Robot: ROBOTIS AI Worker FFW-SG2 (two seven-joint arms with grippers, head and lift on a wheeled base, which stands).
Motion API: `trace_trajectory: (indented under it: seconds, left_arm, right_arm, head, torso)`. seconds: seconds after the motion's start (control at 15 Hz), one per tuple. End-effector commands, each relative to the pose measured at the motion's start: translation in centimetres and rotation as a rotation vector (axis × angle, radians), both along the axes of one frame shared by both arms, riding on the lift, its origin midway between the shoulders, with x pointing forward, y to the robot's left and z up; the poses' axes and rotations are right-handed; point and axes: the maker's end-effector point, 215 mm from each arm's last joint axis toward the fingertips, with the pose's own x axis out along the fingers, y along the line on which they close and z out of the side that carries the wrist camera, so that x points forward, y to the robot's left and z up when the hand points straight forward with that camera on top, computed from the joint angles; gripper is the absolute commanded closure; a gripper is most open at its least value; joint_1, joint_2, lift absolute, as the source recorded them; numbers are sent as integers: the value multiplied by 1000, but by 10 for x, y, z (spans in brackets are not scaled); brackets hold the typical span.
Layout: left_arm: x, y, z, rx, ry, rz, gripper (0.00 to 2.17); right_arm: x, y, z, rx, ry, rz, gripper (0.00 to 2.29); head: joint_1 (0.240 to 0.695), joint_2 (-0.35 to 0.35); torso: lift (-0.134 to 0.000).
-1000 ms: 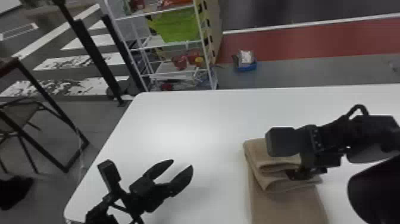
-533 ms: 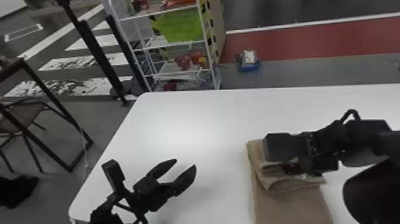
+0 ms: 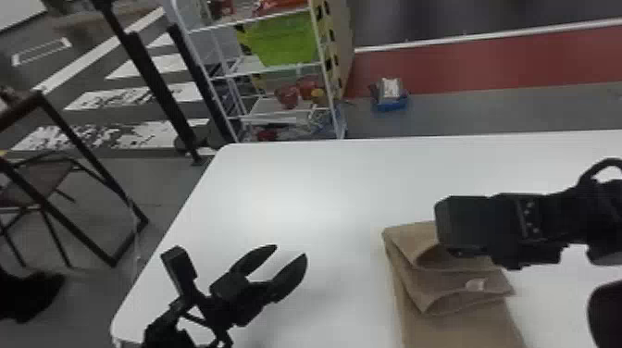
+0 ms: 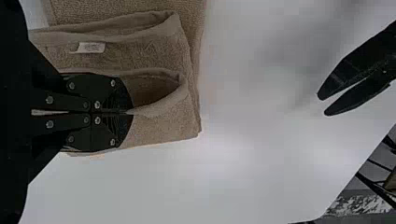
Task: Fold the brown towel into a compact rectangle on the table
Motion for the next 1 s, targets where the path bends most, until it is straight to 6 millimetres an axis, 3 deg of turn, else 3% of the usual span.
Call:
trace_trajectory:
  seconds: [0.0,0.27,0.47,0.53,0.73,0.93]
  left_arm:
    - [1,-1,-2,-7,2,3,53]
    - [3,0,-2,-8,1,4,53]
    - [3,0,-2,-8,1,4,53]
    - [3,0,-2,-7,1,6,53]
    - [4,0,-1,-6,2,6,53]
    - [5,-1,-2,-6,3,6,53]
  right_arm:
    - [-19,-11,-16,-22,27,8,1474]
    - [-39,-10,-37,-47,61,34,1440]
    - [-43,-8,-35,-33,71,25,353]
    - [-43,-8,-29,-30,59,30,242]
    - [-57,-10,-25,-22,59,41,235]
    - [-67,-13,-35,-50,71,40,235]
  head:
    - [695,333]
    - [695,327]
    - [695,335]
    - [695,338]
    - [695,342]
    - [695,343]
  torso:
    - [-134]
    - [-134]
    - [-134]
    - [-134]
    - [-134]
    - [-134]
